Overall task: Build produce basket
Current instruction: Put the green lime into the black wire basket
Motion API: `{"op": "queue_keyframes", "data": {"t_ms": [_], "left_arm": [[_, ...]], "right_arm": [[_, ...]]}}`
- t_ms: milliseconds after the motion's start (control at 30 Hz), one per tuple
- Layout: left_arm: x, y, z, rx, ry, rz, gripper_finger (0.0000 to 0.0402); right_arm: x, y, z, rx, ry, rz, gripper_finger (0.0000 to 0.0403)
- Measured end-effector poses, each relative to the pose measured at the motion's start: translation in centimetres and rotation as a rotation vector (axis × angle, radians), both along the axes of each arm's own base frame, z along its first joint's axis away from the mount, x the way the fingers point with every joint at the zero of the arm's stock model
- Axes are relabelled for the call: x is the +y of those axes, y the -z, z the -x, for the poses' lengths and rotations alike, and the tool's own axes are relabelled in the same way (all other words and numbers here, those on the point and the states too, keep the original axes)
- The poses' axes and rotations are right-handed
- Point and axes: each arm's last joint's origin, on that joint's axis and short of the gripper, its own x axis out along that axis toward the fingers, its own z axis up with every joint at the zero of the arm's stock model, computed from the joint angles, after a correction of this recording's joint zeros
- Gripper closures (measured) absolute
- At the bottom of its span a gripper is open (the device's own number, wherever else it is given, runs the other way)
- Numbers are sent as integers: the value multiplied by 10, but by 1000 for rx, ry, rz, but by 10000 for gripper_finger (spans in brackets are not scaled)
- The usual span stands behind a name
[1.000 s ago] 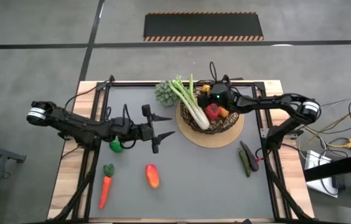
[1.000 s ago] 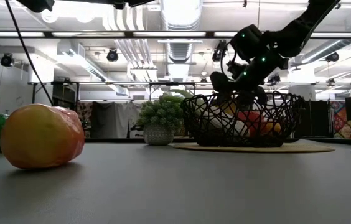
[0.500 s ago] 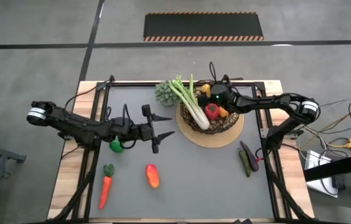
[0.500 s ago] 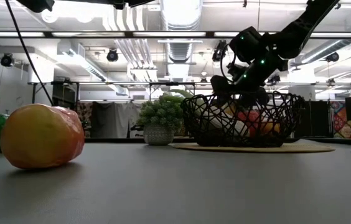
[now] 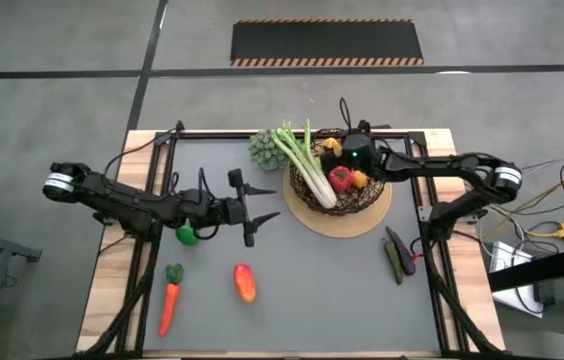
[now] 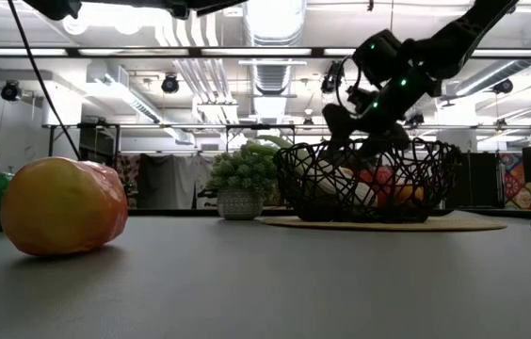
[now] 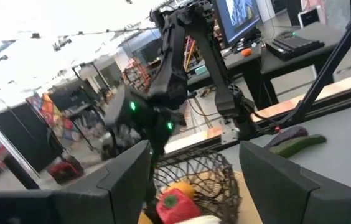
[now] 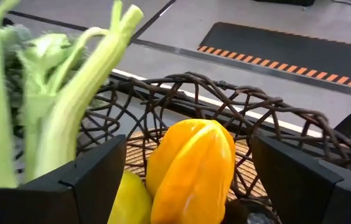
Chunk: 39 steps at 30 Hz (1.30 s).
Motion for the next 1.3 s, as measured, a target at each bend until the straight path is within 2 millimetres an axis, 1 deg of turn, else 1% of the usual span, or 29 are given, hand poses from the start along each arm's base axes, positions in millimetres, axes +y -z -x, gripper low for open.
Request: {"op": "queue_keyframes", "data": {"t_ms": [133,267,433,533,667,733,800,867,900,1000,1067,1133,1300], "left_arm": [[0,8,1,3,9,99,173],[1,23,5,23,14,220,173],[2,38,9,27,17,421,173],[1,48,12,55,10,597,173],[1,65,14,243,-92,805,173],[2,71,18,349,-183,904,173],[3,75,22,466,-285,953,173],[3,73,27,595,-351,965,173],[2,68,28,661,-351,968,173],[-2,53,35,919,-267,909,173],[-5,45,45,1088,-227,804,173],[-6,44,56,1225,-242,729,173],[-6,49,80,1457,-319,626,173]], "right_arm": [[10,-17,10,-8,-57,-17,76],[28,-37,19,-12,-211,-24,76],[65,-57,29,2,-443,-7,76],[90,-65,31,-5,-561,18,76],[119,-71,33,-22,-697,51,76],[130,-72,32,-15,-756,67,76],[139,-72,32,-7,-804,80,76],[146,-70,30,7,-841,91,76],[148,-70,30,13,-855,96,76],[151,-66,27,34,-876,100,76],[151,-64,26,44,-876,97,76],[151,-62,25,52,-876,93,76],[151,-59,20,51,-875,93,76]]}}
